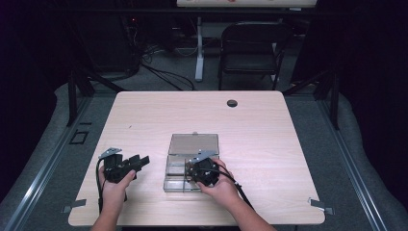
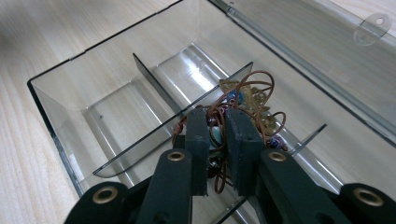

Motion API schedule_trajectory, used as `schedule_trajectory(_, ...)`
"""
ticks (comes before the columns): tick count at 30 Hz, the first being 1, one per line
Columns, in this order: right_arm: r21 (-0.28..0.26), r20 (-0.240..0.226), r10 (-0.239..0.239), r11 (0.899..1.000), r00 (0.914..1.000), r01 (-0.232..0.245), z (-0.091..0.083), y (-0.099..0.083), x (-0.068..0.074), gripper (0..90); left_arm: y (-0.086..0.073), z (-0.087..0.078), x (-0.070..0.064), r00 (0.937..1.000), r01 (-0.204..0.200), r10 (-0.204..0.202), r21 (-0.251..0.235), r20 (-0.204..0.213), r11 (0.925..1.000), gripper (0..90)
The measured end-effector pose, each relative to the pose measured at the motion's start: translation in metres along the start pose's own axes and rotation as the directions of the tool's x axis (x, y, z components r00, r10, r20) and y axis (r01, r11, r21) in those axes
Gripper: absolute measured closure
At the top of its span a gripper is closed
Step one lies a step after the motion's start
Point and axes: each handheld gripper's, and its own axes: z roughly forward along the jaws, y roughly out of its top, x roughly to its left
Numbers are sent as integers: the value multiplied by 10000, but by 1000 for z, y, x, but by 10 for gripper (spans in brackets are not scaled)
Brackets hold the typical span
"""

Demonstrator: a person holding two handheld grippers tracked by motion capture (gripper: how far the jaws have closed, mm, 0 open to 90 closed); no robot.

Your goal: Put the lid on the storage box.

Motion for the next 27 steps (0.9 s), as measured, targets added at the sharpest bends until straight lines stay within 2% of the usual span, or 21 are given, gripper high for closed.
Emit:
schedule_trajectory(2, -251, 42, 177, 9995, 9998, -176, -1, 0, -2, 802, 0, 0, 0, 10000, 2, -2, 0, 1, 10000, 470)
schedule_trajectory(8, -466, 356, 175, 9988, 9992, -158, -6, 6, -10, 803, 0, 0, 0, 10000, -55, 55, 43, 31, 10000, 470)
schedule_trajectory(12, -670, 656, 268, 9975, 9975, -224, -4, 9, -14, 803, 0, 0, 0, 10000, -12, 12, 11, 21, 10000, 470)
schedule_trajectory(21, -741, 941, 419, 9966, 9947, -350, 0, 13, -19, 803, 0, 0, 0, 10000, 5, -5, 4, 30, 10000, 470)
schedule_trajectory(24, -758, 1032, 169, 9971, 9945, -90, 0, 12, -15, 802, 0, 0, 0, 10000, 9, -9, 7, 34, 10000, 470)
schedule_trajectory(27, -621, 1057, -314, 9973, 9939, 381, 1, 9, -10, 802, 0, 0, 1, 10000, -10, 10, 6, 18, 10000, 470)
